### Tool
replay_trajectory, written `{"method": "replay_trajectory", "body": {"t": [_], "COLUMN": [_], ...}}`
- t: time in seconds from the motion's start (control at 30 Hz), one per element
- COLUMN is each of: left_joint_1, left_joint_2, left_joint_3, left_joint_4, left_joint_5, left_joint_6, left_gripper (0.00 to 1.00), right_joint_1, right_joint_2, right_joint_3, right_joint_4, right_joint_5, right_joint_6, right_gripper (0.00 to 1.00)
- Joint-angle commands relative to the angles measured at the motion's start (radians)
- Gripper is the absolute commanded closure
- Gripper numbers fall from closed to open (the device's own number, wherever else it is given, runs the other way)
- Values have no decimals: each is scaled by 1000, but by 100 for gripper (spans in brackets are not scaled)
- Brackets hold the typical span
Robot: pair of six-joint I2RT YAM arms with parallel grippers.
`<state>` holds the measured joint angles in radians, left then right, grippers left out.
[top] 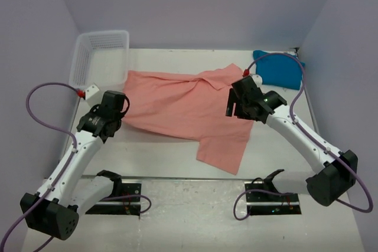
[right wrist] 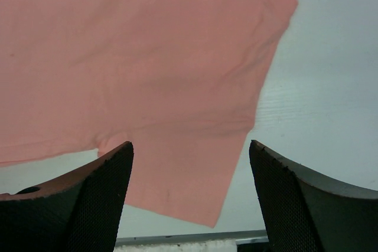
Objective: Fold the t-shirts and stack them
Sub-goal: Flatten out the tshirt
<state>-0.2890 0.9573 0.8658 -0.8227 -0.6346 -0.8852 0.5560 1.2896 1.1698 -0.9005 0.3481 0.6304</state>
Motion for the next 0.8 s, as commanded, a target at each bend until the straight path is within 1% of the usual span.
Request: {"method": "replay_trajectory", "body": {"t": [0.0,0.07,0.1,0.13,0.2,0.27,0.33,0.37,0.4,0.43,0.47,0.5,0.53,0.6,0.67,0.77], "left_joint_1": [14,14,14,14,14,14,14,14,13,13,13,13,13,13,13,13], "left_joint_2": [-3,29,40,61,83,104,109,109,115,119,124,133,133,126,113,101], "left_joint_3": [108,131,131,130,130,124,110,95,88,85,79,79,75,64,46,26], "left_joint_4": [-161,-155,-115,-104,-78,-59,-12,3,29,39,42,45,48,62,76,94], "left_joint_5": [-235,-215,-183,-172,-156,-152,-132,-123,-106,-97,-93,-83,-79,-68,-60,-50], "left_joint_6": [-123,-118,-101,-94,-86,-66,-35,-26,-12,-8,-5,0,3,14,26,40], "left_gripper": [100,100,100,100,100,100,100,100,100,100,100,100,100,100,100,100], "right_joint_1": [8,30,42,51,88,130,177,255,300,338,408,439,485,519,565,610], "right_joint_2": [-18,-45,-85,-105,-148,-167,-180,-181,-176,-150,-132,-115,-86,-64,-52,-62], "right_joint_3": [-5,-90,-125,-200,-264,-329,-361,-366,-369,-363,-361,-363,-380,-404,-427,-466], "right_joint_4": [-26,6,27,58,81,86,84,83,77,45,32,14,17,31,34,31], "right_joint_5": [-15,-40,-53,-70,-83,-89,-92,-80,-66,-54,-43,-41,-41,-55,-49,-37], "right_joint_6": [51,75,86,118,155,225,291,314,342,407,440,498,523,560,627,713], "right_gripper": [20,21,21,22,23,24,25,25,25,25,25,25,25,25,28,31]}}
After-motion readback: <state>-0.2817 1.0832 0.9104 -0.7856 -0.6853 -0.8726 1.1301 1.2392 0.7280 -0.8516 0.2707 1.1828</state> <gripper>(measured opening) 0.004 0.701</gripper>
